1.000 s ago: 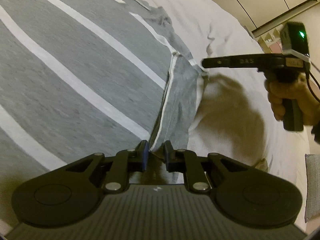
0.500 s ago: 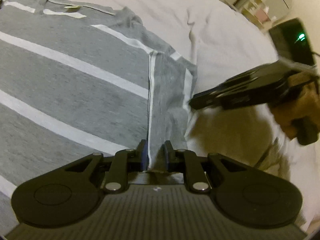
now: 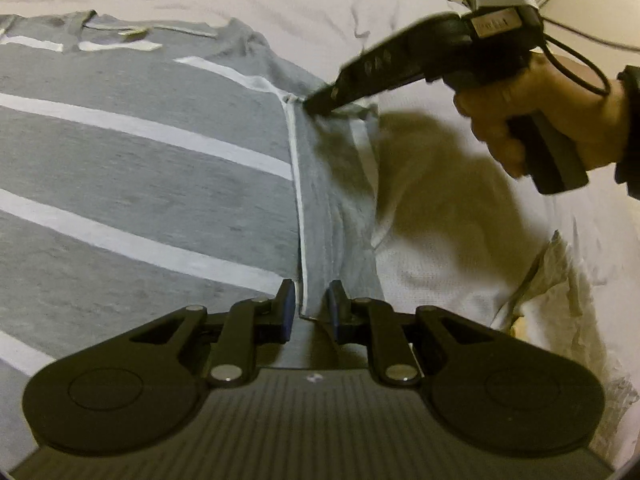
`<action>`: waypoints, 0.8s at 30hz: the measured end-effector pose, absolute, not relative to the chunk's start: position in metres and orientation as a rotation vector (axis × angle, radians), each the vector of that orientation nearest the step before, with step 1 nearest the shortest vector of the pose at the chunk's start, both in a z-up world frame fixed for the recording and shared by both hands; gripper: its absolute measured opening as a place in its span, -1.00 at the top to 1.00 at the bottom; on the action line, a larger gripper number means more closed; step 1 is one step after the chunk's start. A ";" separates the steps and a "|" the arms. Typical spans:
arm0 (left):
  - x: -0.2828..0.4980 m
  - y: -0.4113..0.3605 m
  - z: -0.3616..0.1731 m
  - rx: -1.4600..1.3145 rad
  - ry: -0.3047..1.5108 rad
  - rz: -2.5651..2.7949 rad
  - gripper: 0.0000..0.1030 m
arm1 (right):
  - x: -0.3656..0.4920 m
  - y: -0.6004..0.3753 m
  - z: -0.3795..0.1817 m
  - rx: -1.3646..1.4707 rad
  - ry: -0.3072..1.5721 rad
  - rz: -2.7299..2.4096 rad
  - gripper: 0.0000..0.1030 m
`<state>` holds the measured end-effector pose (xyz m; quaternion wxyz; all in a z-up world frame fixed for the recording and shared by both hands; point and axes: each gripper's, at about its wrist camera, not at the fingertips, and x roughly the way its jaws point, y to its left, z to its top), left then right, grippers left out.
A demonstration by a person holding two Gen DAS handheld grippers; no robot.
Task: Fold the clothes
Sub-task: 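Release the folded side and withdraw both grippers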
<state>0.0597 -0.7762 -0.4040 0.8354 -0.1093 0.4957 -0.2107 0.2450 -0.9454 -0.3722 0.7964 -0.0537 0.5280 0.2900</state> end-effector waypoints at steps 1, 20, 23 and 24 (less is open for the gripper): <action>0.057 -0.773 -0.401 -0.235 1.042 -0.443 0.75 | 0.242 -0.948 -0.365 -0.104 1.113 0.618 0.63; -0.014 -0.718 -0.353 -0.109 1.067 -0.340 0.67 | 0.006 -0.966 -0.349 0.013 1.281 0.578 0.61; -0.046 -0.711 -0.333 -0.057 1.085 -0.316 0.54 | -0.023 -0.966 -0.333 0.013 1.280 0.576 0.61; -0.057 -0.709 -0.326 -0.046 1.090 -0.306 0.48 | -0.031 -0.963 -0.328 0.008 1.278 0.580 0.61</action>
